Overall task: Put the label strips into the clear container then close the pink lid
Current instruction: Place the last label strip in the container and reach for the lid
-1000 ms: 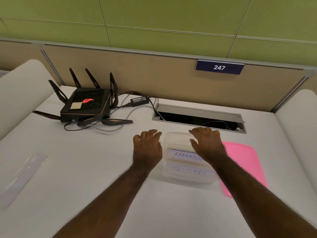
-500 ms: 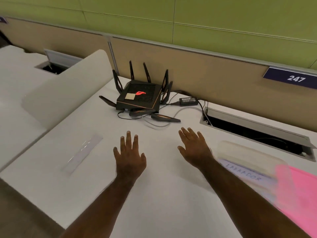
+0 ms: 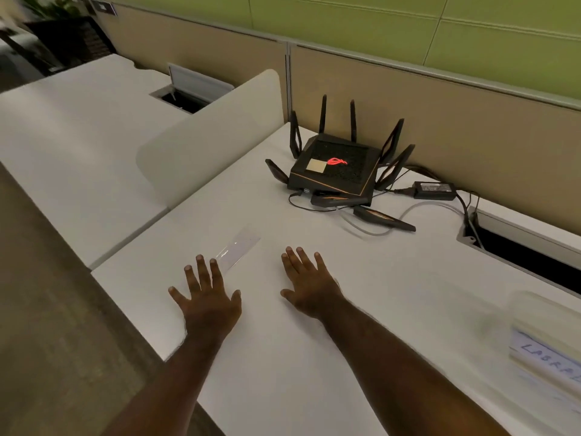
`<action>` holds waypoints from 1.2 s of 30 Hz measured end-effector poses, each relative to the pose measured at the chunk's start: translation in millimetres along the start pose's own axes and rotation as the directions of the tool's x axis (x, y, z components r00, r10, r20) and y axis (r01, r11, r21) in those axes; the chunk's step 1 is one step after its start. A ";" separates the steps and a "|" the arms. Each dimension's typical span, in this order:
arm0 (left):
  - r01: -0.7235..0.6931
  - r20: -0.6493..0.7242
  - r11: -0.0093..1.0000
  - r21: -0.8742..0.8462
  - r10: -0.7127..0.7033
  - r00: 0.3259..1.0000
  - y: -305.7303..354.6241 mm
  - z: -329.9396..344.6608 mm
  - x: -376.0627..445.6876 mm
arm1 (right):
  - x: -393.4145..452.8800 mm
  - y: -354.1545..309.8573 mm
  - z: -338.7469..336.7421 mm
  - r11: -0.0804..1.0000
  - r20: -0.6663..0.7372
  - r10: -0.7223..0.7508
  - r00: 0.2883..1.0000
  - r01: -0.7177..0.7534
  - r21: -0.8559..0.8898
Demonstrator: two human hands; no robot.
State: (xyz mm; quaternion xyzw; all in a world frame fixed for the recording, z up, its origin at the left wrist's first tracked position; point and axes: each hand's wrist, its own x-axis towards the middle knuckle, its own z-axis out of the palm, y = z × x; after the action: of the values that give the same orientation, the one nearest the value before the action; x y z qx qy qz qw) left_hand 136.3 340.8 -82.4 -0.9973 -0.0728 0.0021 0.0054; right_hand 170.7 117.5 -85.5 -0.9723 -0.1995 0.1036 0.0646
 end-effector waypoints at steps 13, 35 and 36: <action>0.126 0.063 0.903 -0.410 -0.110 0.992 -37.7 -16.8 36.7 | 58.8 -56.8 1.1 0.993 0.018 -0.089 0.996 0.088 0.073; -0.152 0.268 0.636 -0.757 0.513 0.815 127.0 -122.7 23.3 | -121.6 149.8 -100.5 0.981 -0.282 0.110 0.953 -0.059 0.183; -0.242 0.246 0.679 -0.693 0.538 0.806 140.3 -124.7 22.8 | -135.3 158.9 -103.9 0.970 -0.278 0.143 0.950 -0.079 0.231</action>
State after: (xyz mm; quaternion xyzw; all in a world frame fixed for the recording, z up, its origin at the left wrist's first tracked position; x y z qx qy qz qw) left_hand 179.8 204.0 40.7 -0.9042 0.1519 0.1988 -0.3462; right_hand 132.1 -90.5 12.5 -0.9737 -0.1199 -0.0168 0.1931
